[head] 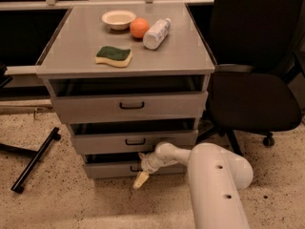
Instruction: Open bottom drawer
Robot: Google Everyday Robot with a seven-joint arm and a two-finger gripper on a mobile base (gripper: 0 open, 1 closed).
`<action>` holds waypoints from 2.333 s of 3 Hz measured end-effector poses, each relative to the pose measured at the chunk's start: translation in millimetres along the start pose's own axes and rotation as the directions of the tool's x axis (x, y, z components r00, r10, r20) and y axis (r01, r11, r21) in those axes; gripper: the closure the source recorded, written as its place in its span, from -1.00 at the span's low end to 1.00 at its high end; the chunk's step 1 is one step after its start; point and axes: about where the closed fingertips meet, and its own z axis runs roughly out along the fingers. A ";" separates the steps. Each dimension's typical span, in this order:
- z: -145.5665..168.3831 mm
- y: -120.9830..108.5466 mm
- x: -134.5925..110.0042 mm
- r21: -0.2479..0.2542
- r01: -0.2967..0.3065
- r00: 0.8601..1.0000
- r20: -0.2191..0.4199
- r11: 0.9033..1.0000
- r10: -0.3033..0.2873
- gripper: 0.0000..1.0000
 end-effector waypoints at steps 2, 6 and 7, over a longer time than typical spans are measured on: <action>30.1 -6.0 31.2 -0.081 -0.068 0.995 -0.073 0.994 0.062 -1.00; -3.7 38.1 40.0 -0.115 -0.154 0.988 -0.049 0.981 0.149 -1.00; -11.1 63.4 44.5 -0.162 -0.186 0.982 -0.050 0.969 0.180 -1.00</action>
Offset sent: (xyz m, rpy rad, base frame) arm -0.0137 -0.0296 -0.0939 -0.0783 0.3291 -0.0057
